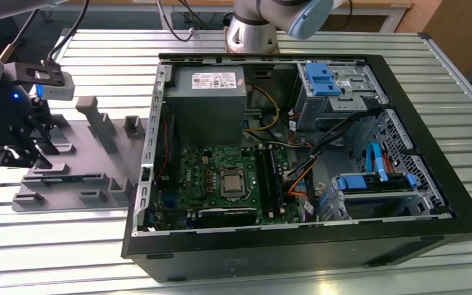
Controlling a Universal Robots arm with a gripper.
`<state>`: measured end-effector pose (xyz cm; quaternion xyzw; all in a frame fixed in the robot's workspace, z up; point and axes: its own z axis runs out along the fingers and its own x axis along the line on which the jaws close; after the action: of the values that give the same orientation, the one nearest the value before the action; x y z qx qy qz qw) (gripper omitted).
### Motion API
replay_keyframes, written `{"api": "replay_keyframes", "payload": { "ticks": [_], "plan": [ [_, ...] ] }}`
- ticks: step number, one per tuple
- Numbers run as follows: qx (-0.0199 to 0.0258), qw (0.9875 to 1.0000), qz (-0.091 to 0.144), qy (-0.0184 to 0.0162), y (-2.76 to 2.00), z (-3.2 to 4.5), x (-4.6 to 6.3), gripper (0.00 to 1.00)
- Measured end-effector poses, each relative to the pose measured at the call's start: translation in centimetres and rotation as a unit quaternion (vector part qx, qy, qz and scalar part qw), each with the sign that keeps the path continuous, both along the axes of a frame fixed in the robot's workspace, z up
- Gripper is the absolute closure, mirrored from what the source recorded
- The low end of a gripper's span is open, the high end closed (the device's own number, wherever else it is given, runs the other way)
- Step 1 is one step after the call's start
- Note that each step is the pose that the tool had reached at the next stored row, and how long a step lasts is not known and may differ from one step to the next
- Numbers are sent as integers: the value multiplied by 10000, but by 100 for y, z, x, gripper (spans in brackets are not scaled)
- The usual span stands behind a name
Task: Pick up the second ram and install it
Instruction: 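Pick up the second ram and move it above second insertion slot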
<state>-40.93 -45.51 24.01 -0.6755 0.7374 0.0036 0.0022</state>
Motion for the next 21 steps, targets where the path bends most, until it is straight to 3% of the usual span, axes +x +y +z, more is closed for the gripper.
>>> {"api": "replay_keyframes", "payload": {
  "ticks": [6,10,15,21],
  "plan": [
    [0,9999,50,-87,0,-43,0,64],
    [-11,9999,98,-89,-1,-71,-1,64],
    [-61,9999,135,-86,-6,-108,-1,64],
    [-61,9998,185,-86,-13,-168,-2,64]
  ]
}}
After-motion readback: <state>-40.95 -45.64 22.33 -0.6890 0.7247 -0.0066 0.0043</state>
